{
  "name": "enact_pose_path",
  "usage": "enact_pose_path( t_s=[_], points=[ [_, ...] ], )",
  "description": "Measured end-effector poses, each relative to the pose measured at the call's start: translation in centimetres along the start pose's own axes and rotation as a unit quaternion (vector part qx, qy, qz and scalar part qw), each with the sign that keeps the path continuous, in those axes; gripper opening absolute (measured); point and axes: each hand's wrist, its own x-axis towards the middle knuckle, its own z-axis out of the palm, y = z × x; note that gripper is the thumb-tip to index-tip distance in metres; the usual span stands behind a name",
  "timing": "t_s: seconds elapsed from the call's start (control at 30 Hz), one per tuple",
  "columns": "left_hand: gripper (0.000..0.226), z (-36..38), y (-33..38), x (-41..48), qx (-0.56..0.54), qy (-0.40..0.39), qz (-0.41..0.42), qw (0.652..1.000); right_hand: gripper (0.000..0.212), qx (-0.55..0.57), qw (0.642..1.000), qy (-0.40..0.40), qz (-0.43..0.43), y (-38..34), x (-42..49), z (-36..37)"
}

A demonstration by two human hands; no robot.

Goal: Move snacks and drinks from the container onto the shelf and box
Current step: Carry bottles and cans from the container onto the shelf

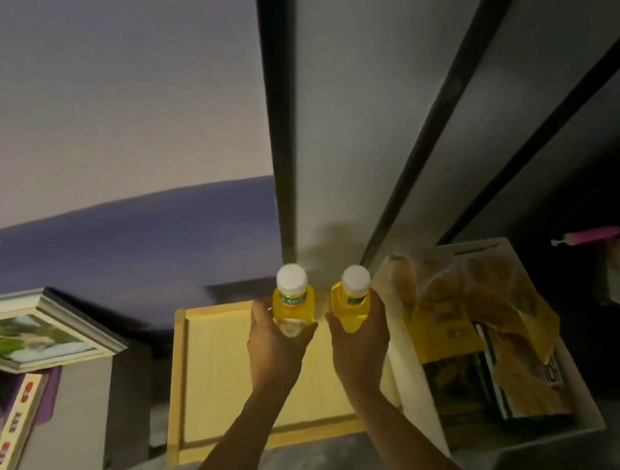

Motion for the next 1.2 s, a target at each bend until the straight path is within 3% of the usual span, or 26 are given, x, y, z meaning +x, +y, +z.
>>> enact_pose_path(
  t_s=[0.13,0.37,0.6,0.73,0.93,1.2],
  points=[
    [0.069,3.0,-1.1,0.4,-0.032,0.002,0.003,0.999,0.083,0.023,1.000,-0.008,-0.002,1.3,1.0,0.8],
    [0.074,5.0,-1.2,-0.8,-0.046,0.020,-0.016,0.999,0.090,-0.038,0.998,-0.034,-0.029,2.2,0.8,0.0],
    [0.081,4.9,-1.3,-0.3,-0.010,0.011,-0.004,1.000,0.095,-0.091,0.994,-0.056,-0.025,1.8,0.8,-0.6],
    [0.096,3.8,-1.3,-0.3,0.066,-0.023,0.029,0.997,0.102,-0.115,0.990,-0.086,-0.012,0.9,0.4,-1.5],
    [0.105,-4.1,2.1,-1.3,0.197,-0.063,0.097,0.974,0.109,-0.161,0.978,-0.124,-0.041,-4.3,0.3,-5.4],
    [0.101,-18.9,11.5,-1.7,0.310,-0.052,0.228,0.922,0.118,-0.275,0.925,-0.214,-0.152,-17.9,1.5,-13.8]
  ],
)
